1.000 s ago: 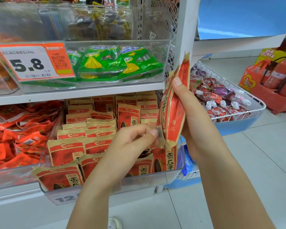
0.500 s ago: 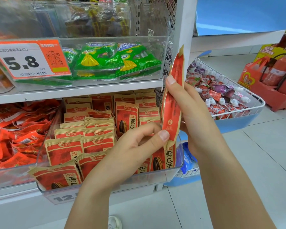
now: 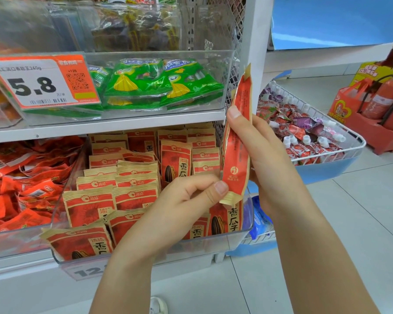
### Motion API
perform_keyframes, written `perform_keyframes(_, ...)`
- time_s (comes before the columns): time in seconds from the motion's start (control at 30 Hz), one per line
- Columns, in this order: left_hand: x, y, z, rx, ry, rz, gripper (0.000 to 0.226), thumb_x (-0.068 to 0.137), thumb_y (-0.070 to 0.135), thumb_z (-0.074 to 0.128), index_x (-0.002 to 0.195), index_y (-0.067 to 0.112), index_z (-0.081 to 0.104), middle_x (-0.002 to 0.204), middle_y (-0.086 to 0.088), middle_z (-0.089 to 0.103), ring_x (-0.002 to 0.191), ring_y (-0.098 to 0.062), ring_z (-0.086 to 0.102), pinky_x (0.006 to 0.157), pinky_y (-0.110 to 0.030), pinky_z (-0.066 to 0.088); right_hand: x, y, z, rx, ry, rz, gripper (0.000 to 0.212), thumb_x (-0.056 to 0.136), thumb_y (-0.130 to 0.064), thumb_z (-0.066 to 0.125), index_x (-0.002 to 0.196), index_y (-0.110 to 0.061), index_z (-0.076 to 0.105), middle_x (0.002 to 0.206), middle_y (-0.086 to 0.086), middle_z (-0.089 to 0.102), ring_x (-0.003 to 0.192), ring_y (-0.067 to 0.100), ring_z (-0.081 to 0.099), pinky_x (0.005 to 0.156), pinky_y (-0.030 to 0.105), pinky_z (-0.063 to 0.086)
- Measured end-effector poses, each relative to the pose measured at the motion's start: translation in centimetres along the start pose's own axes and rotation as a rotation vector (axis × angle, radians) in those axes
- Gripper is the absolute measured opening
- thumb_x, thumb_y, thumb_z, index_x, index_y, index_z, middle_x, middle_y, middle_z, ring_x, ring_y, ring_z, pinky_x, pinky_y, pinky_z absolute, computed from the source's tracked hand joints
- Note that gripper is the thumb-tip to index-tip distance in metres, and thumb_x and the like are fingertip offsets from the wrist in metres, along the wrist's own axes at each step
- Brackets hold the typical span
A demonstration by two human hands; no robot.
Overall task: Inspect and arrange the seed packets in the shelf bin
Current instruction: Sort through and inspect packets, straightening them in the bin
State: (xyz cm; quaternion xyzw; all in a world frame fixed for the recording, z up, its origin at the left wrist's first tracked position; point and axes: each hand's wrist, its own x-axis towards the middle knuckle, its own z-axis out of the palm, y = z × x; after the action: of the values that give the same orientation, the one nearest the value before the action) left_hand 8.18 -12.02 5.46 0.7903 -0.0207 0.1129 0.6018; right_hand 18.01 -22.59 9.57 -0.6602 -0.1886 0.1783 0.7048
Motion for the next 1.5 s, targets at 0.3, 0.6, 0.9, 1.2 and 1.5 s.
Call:
perform_keyframes(0.3,-0.3,0.8,-1.0,-0.161,0.381,-0.029,0.031,0.088,0.051,0.061,0.096,0.022,0.068,0.109,0.006,0.072,0.107,-0.009,0.067,0.094,-0.035,0.052,-0.6,0.1,-0.6,-0.208,-0.276,0.012,0.065,0.061,-0.061,0.068,0.122,-0.041,0.061,0.094,-0.005,0.075,0.084,0.01,0.073,0.079,0.037,0.059)
perform_keyframes(0.6,-0.3,1.8,-1.2,-0.24,0.703,0.043,0.012,0.09,0.03,0.06,0.086,0.02,0.067,0.081,0.001,0.074,0.076,-0.012,0.071,0.06,-0.02,0.055,-0.4,0.9,-0.5,-0.358,-0.466,-0.009,0.062,0.063,-0.054,0.075,0.122,-0.05,0.058,0.11,-0.015,0.069,0.097,0.0,0.067,0.085,0.032,0.058)
perform_keyframes(0.9,-0.4,2.2,-0.6,-0.176,0.674,0.108,0.016,0.095,0.013,0.056,0.082,0.013,0.065,0.077,-0.002,0.072,0.07,-0.014,0.072,0.062,-0.023,0.057,-0.5,1.2,0.4,-0.316,-0.352,-0.028,0.058,0.064,-0.078,0.061,0.111,-0.044,0.063,0.105,-0.011,0.071,0.096,0.006,0.069,0.086,0.038,0.057)
perform_keyframes(1.2,-0.4,2.6,-0.3,-0.123,0.593,0.143,0.016,0.096,0.015,0.056,0.082,0.018,0.063,0.074,0.003,0.067,0.063,-0.009,0.068,0.055,-0.025,0.056,-0.1,1.6,2.4,-0.165,-0.209,-0.003,0.035,0.067,-0.075,0.059,0.087,-0.049,0.069,0.091,-0.019,0.073,0.089,-0.004,0.068,0.088,0.032,0.048)
perform_keyframes(1.5,-0.7,2.6,-1.1,-0.217,0.697,0.175,0.015,0.087,0.031,0.052,0.086,0.021,0.064,0.074,0.008,0.068,0.066,-0.005,0.064,0.055,-0.023,0.054,-0.8,-0.2,0.3,-0.208,-0.31,0.042,0.064,0.069,-0.066,0.072,0.121,-0.03,0.062,0.102,-0.01,0.074,0.089,0.002,0.071,0.07,0.014,0.051)
